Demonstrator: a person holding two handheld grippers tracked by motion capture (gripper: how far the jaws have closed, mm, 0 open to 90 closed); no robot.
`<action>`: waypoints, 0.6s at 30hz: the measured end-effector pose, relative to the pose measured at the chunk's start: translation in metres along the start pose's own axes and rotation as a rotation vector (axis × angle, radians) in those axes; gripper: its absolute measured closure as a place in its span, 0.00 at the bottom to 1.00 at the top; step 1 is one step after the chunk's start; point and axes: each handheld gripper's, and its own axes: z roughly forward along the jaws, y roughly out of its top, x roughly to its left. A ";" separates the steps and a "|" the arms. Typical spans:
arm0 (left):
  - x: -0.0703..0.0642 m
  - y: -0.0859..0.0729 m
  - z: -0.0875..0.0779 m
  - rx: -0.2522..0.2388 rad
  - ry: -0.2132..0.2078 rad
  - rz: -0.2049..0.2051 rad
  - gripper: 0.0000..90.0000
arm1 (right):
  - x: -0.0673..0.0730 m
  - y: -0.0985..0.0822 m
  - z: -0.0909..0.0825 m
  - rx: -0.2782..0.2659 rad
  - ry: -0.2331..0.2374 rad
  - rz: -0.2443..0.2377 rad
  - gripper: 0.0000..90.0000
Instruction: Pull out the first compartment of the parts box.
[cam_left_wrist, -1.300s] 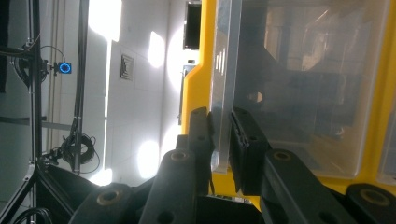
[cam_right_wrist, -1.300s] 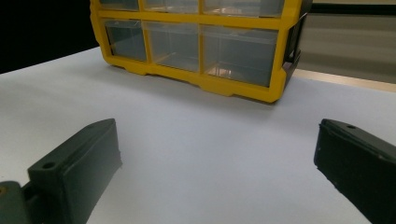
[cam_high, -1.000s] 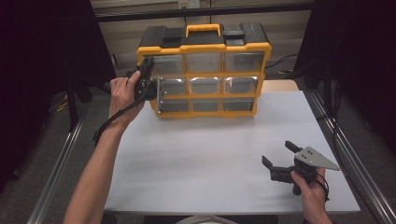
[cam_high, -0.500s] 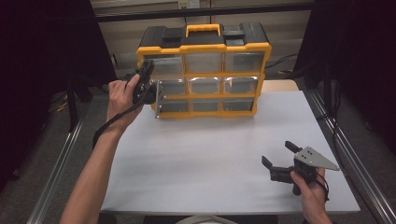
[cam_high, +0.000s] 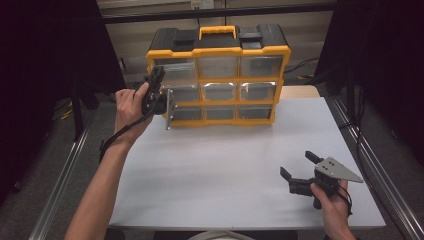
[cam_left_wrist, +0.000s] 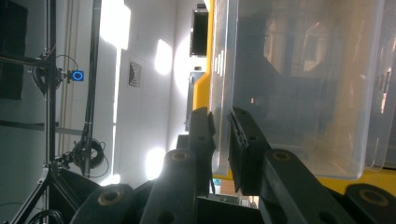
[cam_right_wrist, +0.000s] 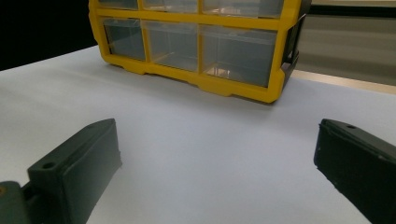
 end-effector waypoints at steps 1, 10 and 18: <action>0.000 0.000 -0.001 0.003 0.006 0.004 0.90 | 0.000 0.000 0.000 -0.002 -0.002 0.001 0.00; 0.000 0.000 -0.004 -0.008 0.004 0.010 0.90 | 0.000 0.000 0.000 0.000 -0.002 0.001 0.00; -0.001 0.000 -0.008 -0.016 0.014 0.012 0.90 | 0.000 0.000 0.000 -0.005 -0.004 -0.002 0.00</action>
